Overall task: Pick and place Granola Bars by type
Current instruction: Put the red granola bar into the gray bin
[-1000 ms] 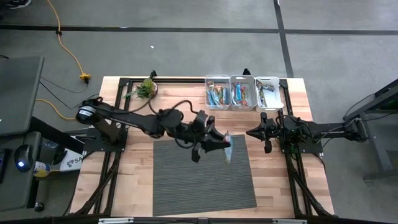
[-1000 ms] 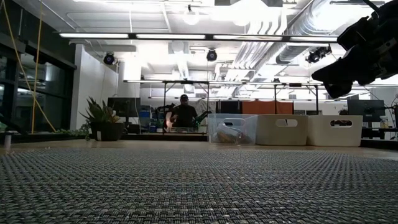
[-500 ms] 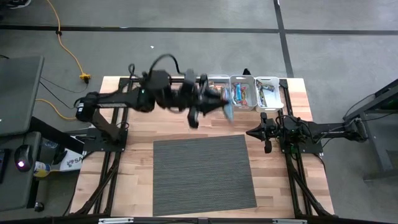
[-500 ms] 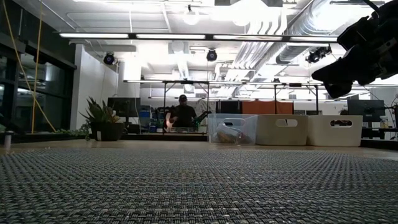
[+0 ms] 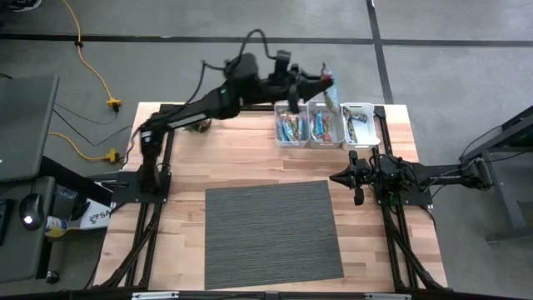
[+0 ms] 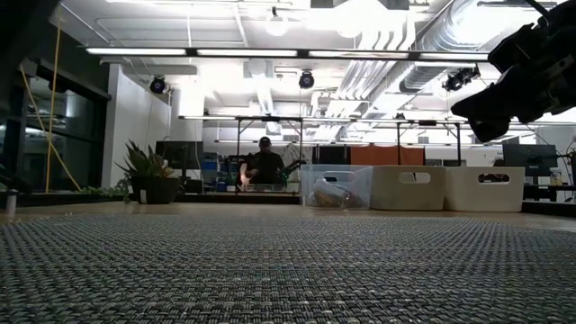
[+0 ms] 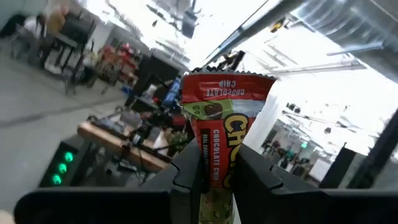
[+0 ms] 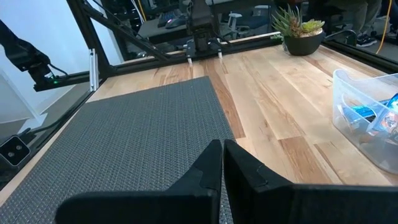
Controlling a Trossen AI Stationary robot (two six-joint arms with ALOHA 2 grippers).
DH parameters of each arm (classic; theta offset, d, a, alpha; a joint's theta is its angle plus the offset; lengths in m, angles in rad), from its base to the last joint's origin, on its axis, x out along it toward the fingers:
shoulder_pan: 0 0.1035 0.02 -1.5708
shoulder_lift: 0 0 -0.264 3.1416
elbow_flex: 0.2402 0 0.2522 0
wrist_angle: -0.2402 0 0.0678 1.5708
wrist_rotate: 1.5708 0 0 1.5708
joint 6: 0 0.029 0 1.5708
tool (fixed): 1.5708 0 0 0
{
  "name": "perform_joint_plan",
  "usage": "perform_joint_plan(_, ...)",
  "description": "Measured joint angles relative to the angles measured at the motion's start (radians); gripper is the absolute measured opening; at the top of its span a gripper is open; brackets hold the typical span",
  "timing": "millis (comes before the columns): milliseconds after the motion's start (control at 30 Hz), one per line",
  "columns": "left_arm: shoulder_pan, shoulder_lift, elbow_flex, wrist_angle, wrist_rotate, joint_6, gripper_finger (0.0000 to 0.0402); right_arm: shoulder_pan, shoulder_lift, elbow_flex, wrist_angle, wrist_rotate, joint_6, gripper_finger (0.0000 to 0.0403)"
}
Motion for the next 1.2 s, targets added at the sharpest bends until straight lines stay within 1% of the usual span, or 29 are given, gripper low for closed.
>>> perform_joint_plan(100,0.044,0.085,0.068,-0.007,0.033,-0.078,0.0066,0.000,0.000,0.000,0.000,0.000,0.000,0.0000)
perform_joint_plan(233,0.093,0.180,0.118,-0.087,0.035,-0.172,0.0066,0.000,0.000,0.000,0.000,0.000,0.000,0.0000)
perform_joint_plan(367,0.131,0.245,0.119,-0.150,0.021,-0.307,0.0066,0.000,0.000,0.000,0.000,0.000,0.000,0.0000)
perform_joint_plan(567,0.153,0.315,0.120,-0.168,-0.036,-0.505,0.0066,0.000,0.000,0.000,0.001,0.000,0.000,0.0000)
perform_joint_plan(733,0.164,0.352,0.119,-0.212,-0.070,-0.611,0.0066,0.000,0.000,0.000,0.000,0.000,0.000,0.0000)
perform_joint_plan(800,0.164,0.352,0.119,-0.258,-0.101,-0.635,0.0066,0.000,0.000,0.000,0.000,0.000,0.000,0.0000)
perform_joint_plan(933,0.162,0.349,0.120,-0.363,-0.218,-0.644,0.0066,0.000,0.000,0.000,0.000,0.000,0.000,0.0000)
perform_joint_plan(1067,0.163,0.350,0.119,-0.365,-0.230,-0.645,0.0066,0.000,0.000,0.000,-0.001,0.000,0.000,0.0000)
perform_joint_plan(1200,0.162,0.350,0.119,-0.400,-0.255,-0.568,0.0066,0.000,0.000,0.000,-0.001,0.000,0.000,0.0000)
